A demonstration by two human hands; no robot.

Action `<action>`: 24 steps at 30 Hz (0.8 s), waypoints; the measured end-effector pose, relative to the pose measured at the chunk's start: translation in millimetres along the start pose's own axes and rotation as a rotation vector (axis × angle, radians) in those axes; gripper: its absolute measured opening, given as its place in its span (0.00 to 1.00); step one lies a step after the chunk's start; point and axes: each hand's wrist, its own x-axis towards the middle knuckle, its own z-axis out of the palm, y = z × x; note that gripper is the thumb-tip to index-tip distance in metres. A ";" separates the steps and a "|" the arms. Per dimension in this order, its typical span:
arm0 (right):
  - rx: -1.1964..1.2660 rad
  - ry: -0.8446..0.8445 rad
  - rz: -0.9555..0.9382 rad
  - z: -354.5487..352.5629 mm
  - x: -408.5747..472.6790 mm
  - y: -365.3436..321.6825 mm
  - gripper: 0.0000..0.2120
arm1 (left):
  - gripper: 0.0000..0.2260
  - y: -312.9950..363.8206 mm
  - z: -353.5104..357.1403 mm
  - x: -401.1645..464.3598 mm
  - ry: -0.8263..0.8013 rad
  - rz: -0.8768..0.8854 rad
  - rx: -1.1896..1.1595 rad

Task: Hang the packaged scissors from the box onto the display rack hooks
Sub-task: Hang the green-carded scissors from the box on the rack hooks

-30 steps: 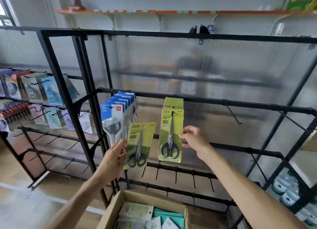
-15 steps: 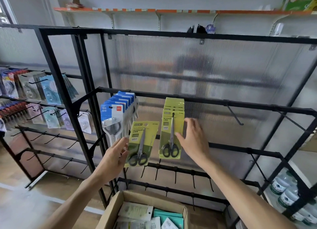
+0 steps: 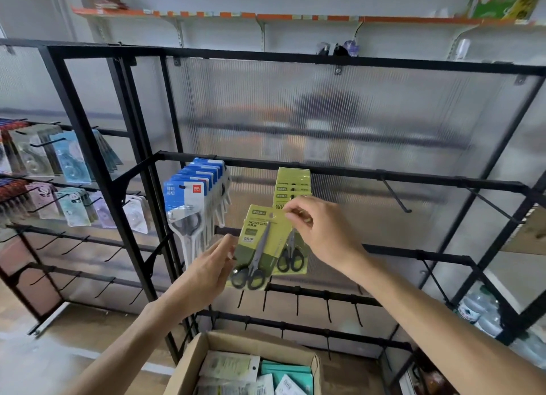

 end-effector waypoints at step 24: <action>-0.090 -0.177 0.293 -7.0 53.2 56.0 0.06 | 0.26 0.5 4.1 26.7 -0.155 0.074 0.328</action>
